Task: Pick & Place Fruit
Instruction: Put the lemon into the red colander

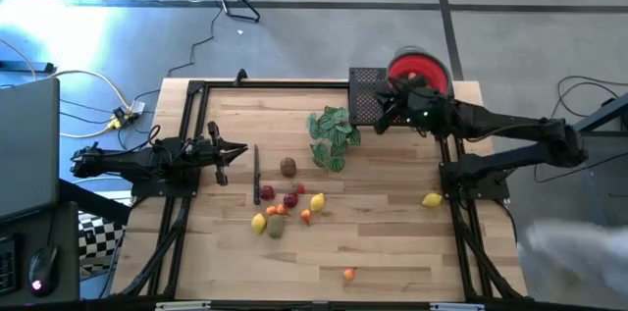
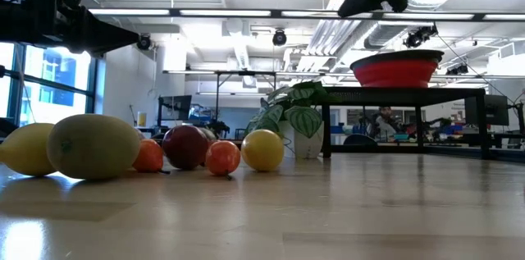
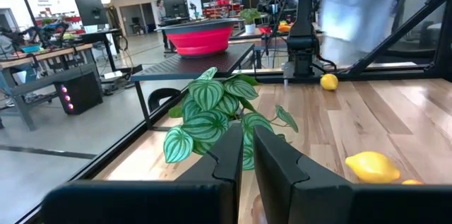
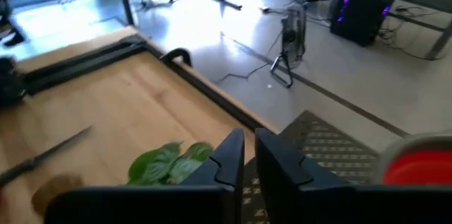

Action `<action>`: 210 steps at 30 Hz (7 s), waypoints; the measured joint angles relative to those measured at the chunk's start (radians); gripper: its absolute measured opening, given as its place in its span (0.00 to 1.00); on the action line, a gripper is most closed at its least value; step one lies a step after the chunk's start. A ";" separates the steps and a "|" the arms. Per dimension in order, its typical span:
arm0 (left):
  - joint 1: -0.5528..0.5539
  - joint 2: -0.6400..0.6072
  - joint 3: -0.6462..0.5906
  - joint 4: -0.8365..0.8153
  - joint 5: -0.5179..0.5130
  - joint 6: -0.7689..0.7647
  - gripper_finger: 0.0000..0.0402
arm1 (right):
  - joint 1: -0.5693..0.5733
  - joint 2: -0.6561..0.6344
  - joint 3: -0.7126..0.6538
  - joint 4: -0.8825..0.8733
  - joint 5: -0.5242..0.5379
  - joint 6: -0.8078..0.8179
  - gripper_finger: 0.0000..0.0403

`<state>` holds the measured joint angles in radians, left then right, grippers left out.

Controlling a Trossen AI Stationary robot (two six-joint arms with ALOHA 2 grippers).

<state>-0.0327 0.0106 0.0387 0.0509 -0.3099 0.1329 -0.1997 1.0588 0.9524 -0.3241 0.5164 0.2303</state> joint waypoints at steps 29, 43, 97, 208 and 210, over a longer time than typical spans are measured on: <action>0.000 0.000 0.000 -0.001 0.005 0.000 0.08 | 0.391 0.111 0.000 -0.105 -0.198 0.188 0.06; 0.000 0.000 0.000 -0.001 0.004 -0.006 0.08 | 0.423 0.111 0.000 -0.516 -0.406 0.532 0.01; 0.000 0.000 0.001 -0.036 0.004 -0.007 0.08 | 0.660 0.486 0.189 -1.163 -0.582 0.356 0.81; 0.000 0.000 0.000 -0.039 0.000 -0.007 0.08 | 0.658 0.486 -0.198 -0.891 -0.652 0.472 0.75; 0.000 0.000 0.000 -0.039 0.000 -0.007 0.08 | 0.658 0.486 -0.212 -0.867 -0.646 0.472 0.75</action>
<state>-0.0329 0.0105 0.0383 0.0116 -0.3103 0.1257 0.4580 1.5448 0.7406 -1.1915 -0.1296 0.7021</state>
